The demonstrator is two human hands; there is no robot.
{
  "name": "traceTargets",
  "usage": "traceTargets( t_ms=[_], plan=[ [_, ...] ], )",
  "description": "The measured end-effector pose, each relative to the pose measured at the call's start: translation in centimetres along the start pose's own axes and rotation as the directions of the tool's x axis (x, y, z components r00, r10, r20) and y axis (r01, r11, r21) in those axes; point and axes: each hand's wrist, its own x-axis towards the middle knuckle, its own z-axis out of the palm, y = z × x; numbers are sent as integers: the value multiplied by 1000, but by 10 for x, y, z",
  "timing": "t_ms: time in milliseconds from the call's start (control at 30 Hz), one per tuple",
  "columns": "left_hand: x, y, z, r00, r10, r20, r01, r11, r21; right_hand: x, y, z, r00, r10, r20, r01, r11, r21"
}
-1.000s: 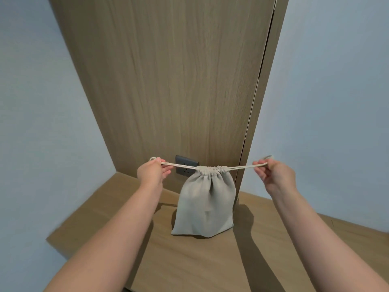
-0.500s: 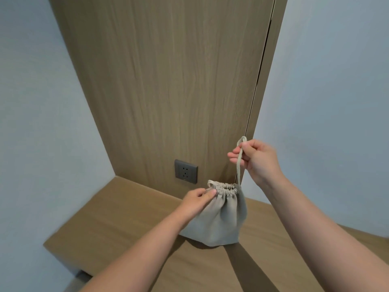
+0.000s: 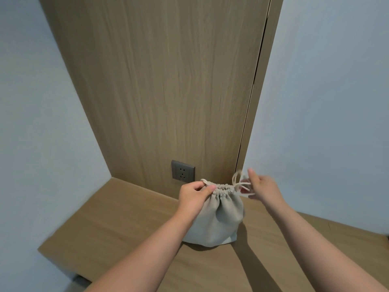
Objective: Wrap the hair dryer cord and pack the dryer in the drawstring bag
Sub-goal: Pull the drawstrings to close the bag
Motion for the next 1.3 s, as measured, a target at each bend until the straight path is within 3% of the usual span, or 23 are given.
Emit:
traceTargets(
  t_ms=[100, 167, 333, 467, 600, 700, 733, 800, 867, 900, 967, 1067, 1133, 1200, 1267, 1300],
  plan=[
    [0, 2, 3, 1000, 1, -8, -1, 999, -39, -20, 13, 11, 987, 100, 125, -124, 971, 204],
    [-1, 5, 7, 999, -12, -36, 10, 997, -71, -27, 19, 17, 991, 109, 81, -129, 946, 299],
    [-4, 7, 13, 998, -26, -59, 18, 991, -135, -31, 17, 36, 992, -33, -119, 66, 958, 279],
    [0, 10, 11, 984, -40, -176, 19, 993, -120, -30, 7, 39, 970, -1, -244, 86, 937, 337],
    [1, 15, 5, 956, -216, -196, 144, 935, -325, -33, 2, 37, 967, 85, -239, 47, 866, 498],
    [5, 20, -11, 959, -244, -145, 193, 936, -294, -29, 4, 37, 976, 102, -191, 15, 846, 532],
    [7, 20, -18, 970, -230, -77, 213, 959, -186, -25, 6, 37, 980, 96, -171, 7, 853, 522],
    [8, 22, -31, 972, -219, 87, 198, 959, 205, -20, 7, 35, 990, 70, -120, -5, 882, 472],
    [7, 26, -40, 990, -114, 84, 46, 820, 570, -17, 4, 33, 997, 35, -74, 1, 901, 434],
    [4, 29, -41, 998, 16, 56, -49, 746, 665, -16, 1, 31, 998, 20, -62, 8, 907, 421],
    [-4, 38, -39, 964, 216, 157, -262, 652, 711, -15, -6, 28, 999, 3, -38, 13, 914, 405],
    [-10, 36, -24, 901, 105, 420, -401, 567, 720, -15, -12, 29, 999, -3, 43, -14, 923, 385],
    [-8, 29, -17, 913, 64, 403, -350, 633, 691, -12, -9, 28, 999, 0, 44, -14, 952, 307],
    [-7, 23, -15, 928, 50, 368, -288, 724, 627, -5, -1, 23, 998, -51, -48, 53, 998, 44],
    [-6, 18, -14, 931, 34, 365, -257, 772, 582, -5, 9, 17, 972, -177, -156, 138, 963, -233],
    [-4, 16, -14, 929, 38, 368, -253, 791, 557, -6, 14, 13, 963, -241, -121, 199, 937, -286]
  ],
)
